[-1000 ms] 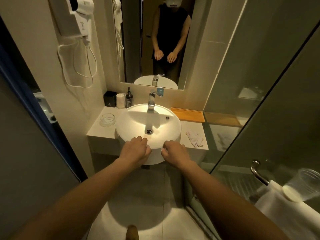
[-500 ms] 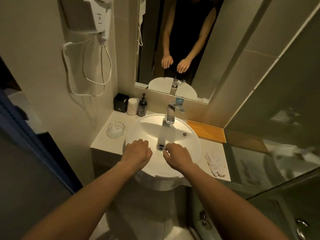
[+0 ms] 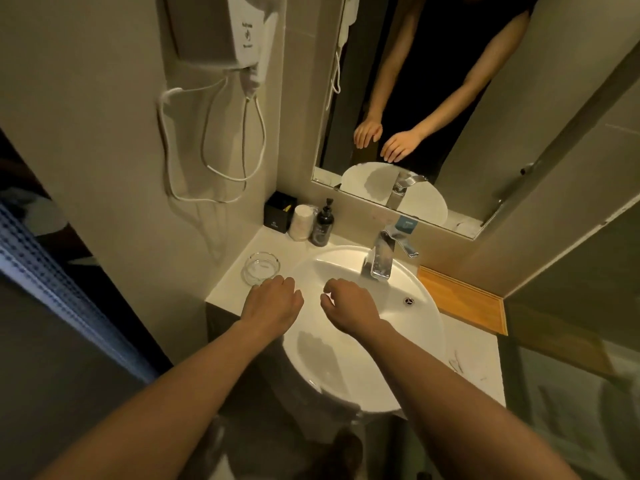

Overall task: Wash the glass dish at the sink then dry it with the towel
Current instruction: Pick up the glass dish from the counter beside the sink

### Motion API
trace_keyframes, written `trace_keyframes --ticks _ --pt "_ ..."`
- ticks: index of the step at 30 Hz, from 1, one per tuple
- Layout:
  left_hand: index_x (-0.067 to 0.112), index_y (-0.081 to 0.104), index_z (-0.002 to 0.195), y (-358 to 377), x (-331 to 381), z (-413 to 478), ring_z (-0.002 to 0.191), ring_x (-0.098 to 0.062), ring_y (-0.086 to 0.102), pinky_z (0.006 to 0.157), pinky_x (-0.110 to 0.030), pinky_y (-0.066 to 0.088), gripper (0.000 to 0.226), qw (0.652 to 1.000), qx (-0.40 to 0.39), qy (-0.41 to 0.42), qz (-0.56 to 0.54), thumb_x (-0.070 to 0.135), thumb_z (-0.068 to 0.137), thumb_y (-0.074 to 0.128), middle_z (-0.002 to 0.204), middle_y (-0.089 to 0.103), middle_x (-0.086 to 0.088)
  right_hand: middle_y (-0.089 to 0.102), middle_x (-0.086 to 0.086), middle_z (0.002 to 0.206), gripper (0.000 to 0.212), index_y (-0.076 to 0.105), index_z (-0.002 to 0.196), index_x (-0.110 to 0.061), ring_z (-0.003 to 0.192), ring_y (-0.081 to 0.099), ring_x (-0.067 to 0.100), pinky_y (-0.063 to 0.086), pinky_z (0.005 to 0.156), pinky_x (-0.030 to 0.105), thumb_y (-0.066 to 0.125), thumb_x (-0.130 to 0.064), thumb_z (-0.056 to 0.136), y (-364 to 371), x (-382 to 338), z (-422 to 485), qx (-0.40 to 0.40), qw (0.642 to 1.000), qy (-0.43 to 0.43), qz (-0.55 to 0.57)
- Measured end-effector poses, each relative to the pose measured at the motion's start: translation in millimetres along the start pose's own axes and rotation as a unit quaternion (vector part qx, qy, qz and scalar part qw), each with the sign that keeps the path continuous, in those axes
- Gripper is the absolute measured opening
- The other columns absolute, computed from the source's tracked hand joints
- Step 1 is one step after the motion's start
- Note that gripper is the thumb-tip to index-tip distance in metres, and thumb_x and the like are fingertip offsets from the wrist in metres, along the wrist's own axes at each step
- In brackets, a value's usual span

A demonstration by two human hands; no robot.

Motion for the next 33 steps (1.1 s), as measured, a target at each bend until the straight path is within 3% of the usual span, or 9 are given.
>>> trace_keyframes --ticks 2,6,8,21,33 --pt "0.012 0.066 0.089 2.0 -3.0 7.9 0.077 -0.023 0.063 0.064 -0.037 0.047 0.018 1.0 -0.003 -0.011 0.019 0.026 0.097 0.059 0.089 0.068 -0.005 0.071 0.006 0.114 0.032 0.066 0.119 -0.016 0.105 0.065 0.03 0.052 0.09 0.04 0.048 -0.034 0.099 1.7 0.1 17.0 -0.008 1.0 -0.019 0.001" --pt "0.011 0.062 0.106 6.1 -14.6 31.4 0.094 -0.029 0.062 0.079 -0.044 0.049 0.032 0.995 -0.004 -0.09 -0.029 0.035 0.1 0.04 0.101 0.065 -0.007 0.071 0.007 0.112 0.032 0.066 0.113 -0.014 0.103 0.066 0.032 0.053 0.088 0.042 0.047 -0.035 0.098 3.3 1.7 53.1 -0.023 0.998 -0.059 0.004" --pt "0.011 0.063 0.108 9.9 -16.2 40.3 0.097 -0.029 0.063 0.081 -0.045 0.052 0.031 0.994 0.005 -0.108 -0.023 0.032 0.101 0.042 0.106 0.067 -0.007 0.071 0.006 0.113 0.032 0.065 0.113 -0.014 0.104 0.066 0.032 0.052 0.088 0.043 0.047 -0.035 0.098 5.0 3.3 71.1 -0.036 0.996 -0.077 0.0" --pt "0.011 0.063 0.11 29.0 -30.7 69.0 0.097 -0.029 0.064 0.081 -0.04 0.049 0.037 0.949 0.011 -0.311 -0.05 0.035 0.102 0.036 0.108 0.068 -0.011 0.07 0.009 0.112 0.032 0.065 0.115 -0.013 0.102 0.066 0.034 0.054 0.085 0.043 0.047 -0.034 0.099 19.7 1.0 174.8 -0.099 0.967 -0.236 -0.008" --pt "0.008 0.061 0.1 62.4 -75.0 85.5 0.095 -0.033 0.062 0.082 -0.045 0.053 0.038 0.886 -0.005 -0.454 -0.094 0.033 0.101 0.033 0.104 0.066 -0.014 0.069 0.012 0.121 0.037 0.062 0.12 -0.012 0.11 0.064 0.035 0.053 0.092 0.045 0.047 -0.039 0.1 70.9 -25.8 235.9 -0.17 0.949 -0.264 -0.039"
Point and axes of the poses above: each hand's wrist, its own z-axis towards the middle knuckle, its own y-axis out of the palm, x = y × z, the point moved 5 cm from there along z, towards the middle knuckle
